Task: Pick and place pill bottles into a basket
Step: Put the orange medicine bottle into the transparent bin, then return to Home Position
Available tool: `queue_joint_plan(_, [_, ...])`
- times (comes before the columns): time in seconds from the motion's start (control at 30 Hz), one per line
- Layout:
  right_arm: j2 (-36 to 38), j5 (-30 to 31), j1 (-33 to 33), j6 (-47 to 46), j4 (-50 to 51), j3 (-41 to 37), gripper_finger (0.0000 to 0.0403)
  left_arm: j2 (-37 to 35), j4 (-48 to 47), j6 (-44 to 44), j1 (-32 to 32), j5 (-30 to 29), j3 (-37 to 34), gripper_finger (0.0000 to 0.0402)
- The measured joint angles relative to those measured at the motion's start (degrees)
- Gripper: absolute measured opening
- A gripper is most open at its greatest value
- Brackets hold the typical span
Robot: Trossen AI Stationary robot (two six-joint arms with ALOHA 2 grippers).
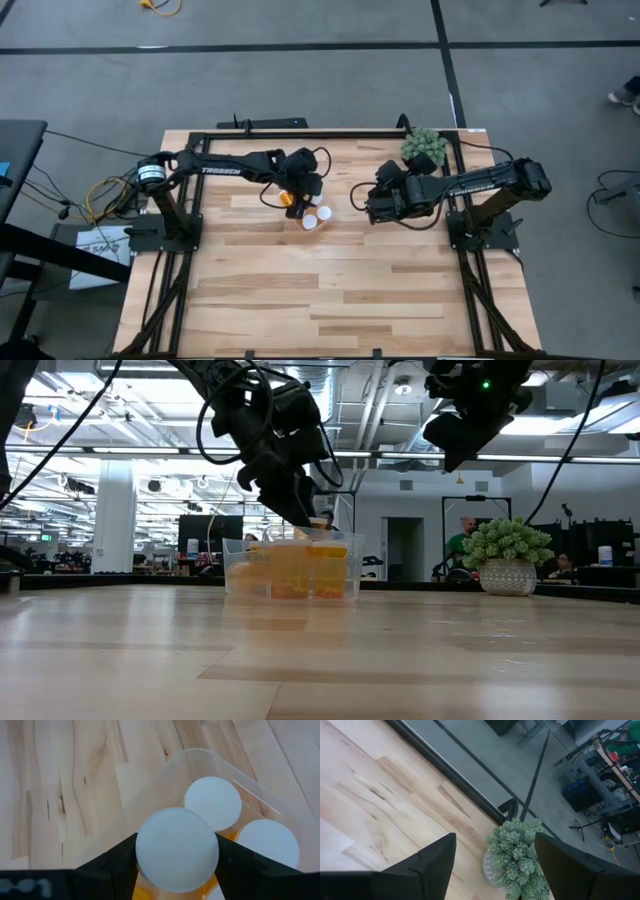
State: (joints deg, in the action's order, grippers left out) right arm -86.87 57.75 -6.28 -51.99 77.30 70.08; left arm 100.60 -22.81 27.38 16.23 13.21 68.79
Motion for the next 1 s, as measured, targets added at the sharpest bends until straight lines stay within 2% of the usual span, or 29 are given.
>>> queue_joint_plan(0.6, [0.0,-0.2,-0.1,0.1,-0.4,0.0,0.0265,0.0,-0.2,0.0,0.2,-0.1,0.0,0.0227])
queue_joint_plan(0.8, [0.0,-0.2,-0.1,0.1,-1.5,0.0,0.0265,-0.5,-0.9,-4.2,0.2,-3.2,0.0,0.0227])
queue_joint_plan(1.0, [0.0,1.1,-0.1,0.8,-4.1,0.0,0.0265,-7.7,-1.2,-10.8,0.4,2.9,0.0,0.0227])
